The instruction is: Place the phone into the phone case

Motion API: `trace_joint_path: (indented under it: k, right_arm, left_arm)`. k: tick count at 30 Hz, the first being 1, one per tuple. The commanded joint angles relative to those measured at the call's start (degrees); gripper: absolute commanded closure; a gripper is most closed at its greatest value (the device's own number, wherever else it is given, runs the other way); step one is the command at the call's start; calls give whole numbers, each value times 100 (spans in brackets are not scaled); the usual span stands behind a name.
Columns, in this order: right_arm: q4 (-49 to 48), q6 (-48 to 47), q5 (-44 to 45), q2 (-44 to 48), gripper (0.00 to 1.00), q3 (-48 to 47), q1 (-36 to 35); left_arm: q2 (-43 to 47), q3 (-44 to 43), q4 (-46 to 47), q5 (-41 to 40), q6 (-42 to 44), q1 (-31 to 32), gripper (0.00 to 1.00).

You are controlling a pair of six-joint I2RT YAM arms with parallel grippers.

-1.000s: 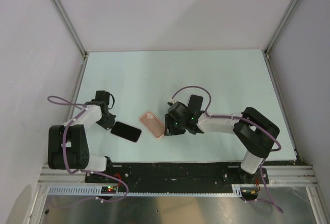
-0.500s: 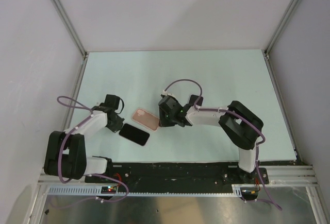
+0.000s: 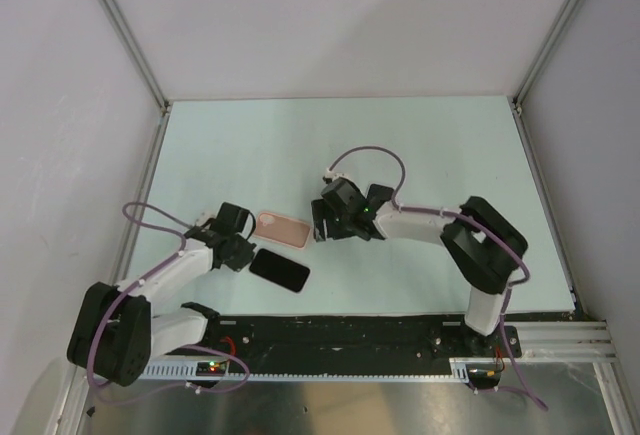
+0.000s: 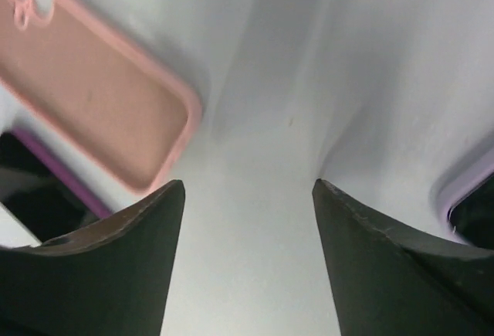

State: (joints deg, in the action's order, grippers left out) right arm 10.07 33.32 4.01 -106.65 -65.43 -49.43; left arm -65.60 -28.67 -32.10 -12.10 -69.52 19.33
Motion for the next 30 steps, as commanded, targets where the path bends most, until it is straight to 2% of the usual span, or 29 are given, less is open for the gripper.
trace_joint_path:
  k: [1,4,7,13,19,30]
  right_arm:
    - [-701,-656,-213,1017,21,724,-471]
    - [-1321,-1251,-527,1164,12,1007,-801]
    - [-1595,-1710,-810,1048,7,1044,-970]
    - [-1749,-2443,-1069,657,1,963,-1246]
    - [-1285,-2999,-807,176,1,396,-1582]
    - [-748,-3251,-246,-144,1,9,-2007]
  left_arm:
    - [96,243,-238,164,-318,275,100]
    - [111,133,-219,139,-185,308,100]
    - [140,-71,-226,72,51,266,94]
    - [188,-551,-231,229,664,-547,85]
    - [-89,-1124,-227,441,1094,-1068,78]
    - [-554,-1718,-226,622,1527,-1401,67]
